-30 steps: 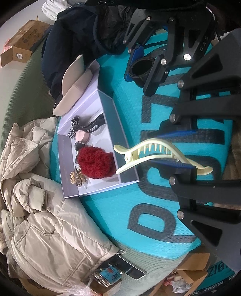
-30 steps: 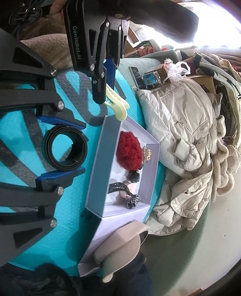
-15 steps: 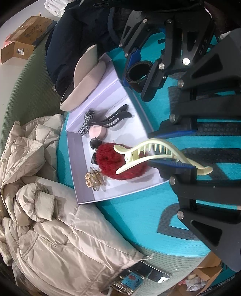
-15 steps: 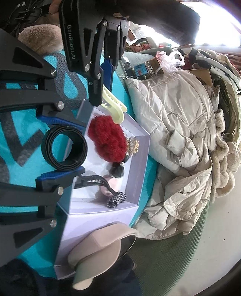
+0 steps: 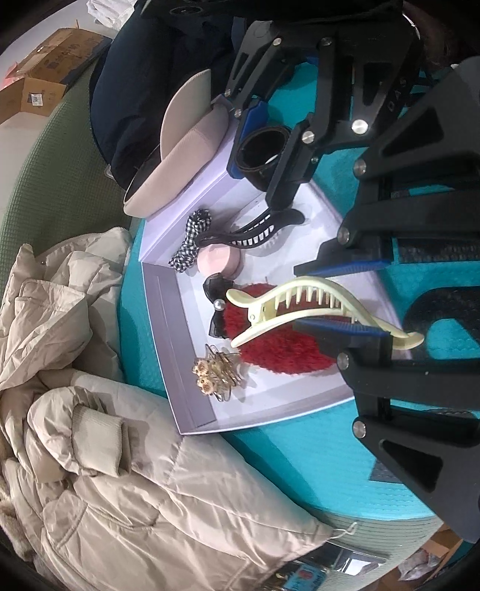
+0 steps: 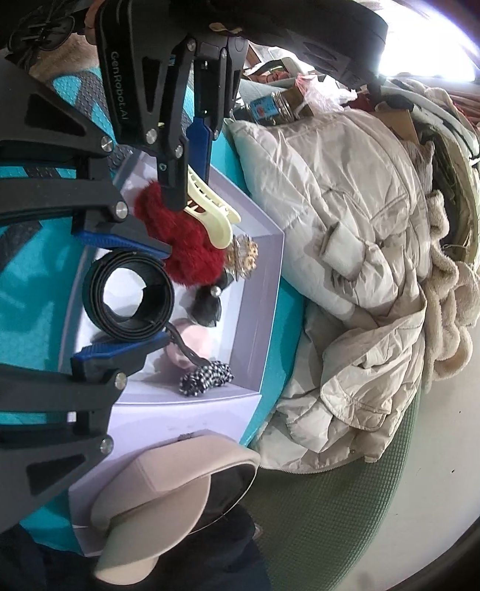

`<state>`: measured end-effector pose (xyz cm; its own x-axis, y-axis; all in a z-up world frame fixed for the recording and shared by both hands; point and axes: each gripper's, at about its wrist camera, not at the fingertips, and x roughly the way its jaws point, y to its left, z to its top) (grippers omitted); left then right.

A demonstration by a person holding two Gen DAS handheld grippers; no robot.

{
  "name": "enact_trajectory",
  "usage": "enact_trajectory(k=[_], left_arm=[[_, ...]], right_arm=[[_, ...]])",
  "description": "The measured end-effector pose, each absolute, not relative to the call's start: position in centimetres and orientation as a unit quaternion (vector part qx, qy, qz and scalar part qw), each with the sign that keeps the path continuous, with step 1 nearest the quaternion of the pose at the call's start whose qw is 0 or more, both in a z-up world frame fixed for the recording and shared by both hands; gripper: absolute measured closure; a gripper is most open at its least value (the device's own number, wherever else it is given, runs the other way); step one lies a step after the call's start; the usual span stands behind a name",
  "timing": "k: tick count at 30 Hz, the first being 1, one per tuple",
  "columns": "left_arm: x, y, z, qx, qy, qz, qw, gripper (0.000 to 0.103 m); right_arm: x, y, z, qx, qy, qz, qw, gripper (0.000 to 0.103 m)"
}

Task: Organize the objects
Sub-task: 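Release the cream clip onto the red scrunchie while the right tool releases the hair tie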

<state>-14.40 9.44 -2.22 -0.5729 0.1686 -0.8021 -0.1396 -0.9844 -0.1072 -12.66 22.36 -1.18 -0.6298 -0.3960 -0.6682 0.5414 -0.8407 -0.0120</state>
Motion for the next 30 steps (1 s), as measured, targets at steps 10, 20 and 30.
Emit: enact_trajectory(k=[10, 20, 30], left_arm=[[-16.5, 10.0, -4.0, -0.463, -0.010, 0.880, 0.100, 0.082], [-18.1, 10.8, -5.3, -0.461, -0.009, 0.880, 0.113, 0.082], [-19.5, 10.6, -6.3, -0.463, 0.001, 0.880, 0.103, 0.082]], right_arm=[[-15.0, 22.3, -2.4, 0.353, 0.110, -0.895, 0.248, 0.062], [-16.9, 22.8, -3.4, 0.363, 0.107, -0.897, 0.226, 0.062], [-17.7, 22.0, -4.4, 0.374, 0.115, -0.895, 0.215, 0.062]])
